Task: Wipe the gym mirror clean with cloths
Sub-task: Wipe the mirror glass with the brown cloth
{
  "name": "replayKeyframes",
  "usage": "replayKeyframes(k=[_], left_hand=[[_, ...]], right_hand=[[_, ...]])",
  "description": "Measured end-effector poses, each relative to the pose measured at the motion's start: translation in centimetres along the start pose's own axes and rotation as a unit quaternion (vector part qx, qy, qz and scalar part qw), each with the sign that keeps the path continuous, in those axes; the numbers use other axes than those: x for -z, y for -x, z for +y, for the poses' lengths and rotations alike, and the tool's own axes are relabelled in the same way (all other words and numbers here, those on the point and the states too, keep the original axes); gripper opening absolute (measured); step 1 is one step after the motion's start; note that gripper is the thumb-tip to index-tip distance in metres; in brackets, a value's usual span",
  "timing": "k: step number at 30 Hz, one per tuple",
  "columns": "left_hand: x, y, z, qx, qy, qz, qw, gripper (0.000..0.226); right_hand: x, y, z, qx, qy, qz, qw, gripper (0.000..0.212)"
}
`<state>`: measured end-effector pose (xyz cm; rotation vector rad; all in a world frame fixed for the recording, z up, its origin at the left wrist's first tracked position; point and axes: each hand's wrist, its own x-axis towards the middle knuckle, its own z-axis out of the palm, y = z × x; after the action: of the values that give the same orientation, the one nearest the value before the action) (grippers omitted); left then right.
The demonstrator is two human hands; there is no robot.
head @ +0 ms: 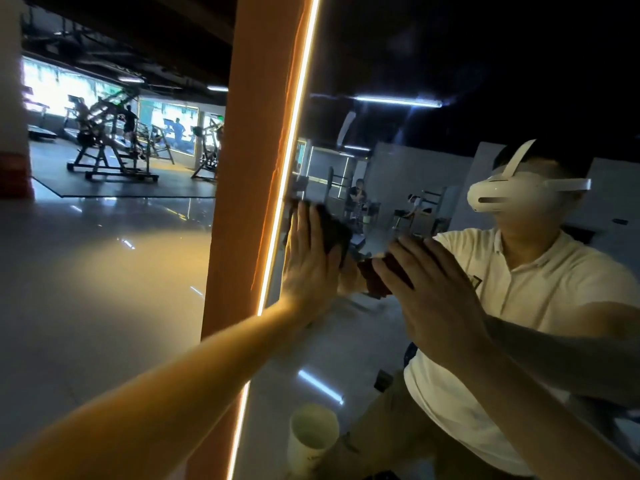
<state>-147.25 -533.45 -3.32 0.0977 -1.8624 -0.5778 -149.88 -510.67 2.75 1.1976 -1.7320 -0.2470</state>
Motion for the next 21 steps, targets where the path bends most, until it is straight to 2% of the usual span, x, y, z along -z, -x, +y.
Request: replayKeyframes(k=[2,5,7,10,12,14,16,19,21], left_hand=[[-0.1,-4.1,1.8,-0.003,0.010,0.034,0.999,0.073],[-1.5,-0.9,1.1,-0.053,0.002,0.049,0.997,0.072],[-2.5,4.5,-1.6,-0.103,-0.020,0.011,0.994,0.071],[-2.5,11.3,-6.2,-0.191,-0.102,-0.072,0.974,0.073],[-1.3,10.7,-7.0,-0.269,-0.139,-0.114,0.946,0.078],[-0.1,6.9,-5.0,-0.323,-0.139,-0.105,0.930,0.073],[0.2,0.8,-1.2,-0.299,-0.094,-0.047,0.948,0.069],[-1.4,-4.6,4.1,-0.178,-0.010,0.050,0.983,0.071],[-2.5,-2.7,4.3,-0.193,-0.032,0.032,0.980,0.071]], right_hand=[[0.0,-0.1,-0.1,-0.008,-0.008,0.016,1.000,0.063],[0.9,-0.1,0.3,-0.070,-0.032,0.064,0.995,0.064],[1.3,0.1,0.5,-0.096,-0.034,0.078,0.992,0.059],[0.8,1.2,0.3,-0.064,-0.012,0.042,0.997,0.055],[0.5,1.9,0.4,-0.022,0.013,0.010,1.000,0.057],[0.9,1.8,0.9,-0.013,0.023,0.001,1.000,0.061],[1.8,0.6,1.9,-0.039,0.022,0.025,0.999,0.061],[3.0,-1.3,3.6,-0.111,0.006,0.092,0.990,0.059],[3.4,-1.9,4.4,-0.140,0.001,0.135,0.981,0.060]])
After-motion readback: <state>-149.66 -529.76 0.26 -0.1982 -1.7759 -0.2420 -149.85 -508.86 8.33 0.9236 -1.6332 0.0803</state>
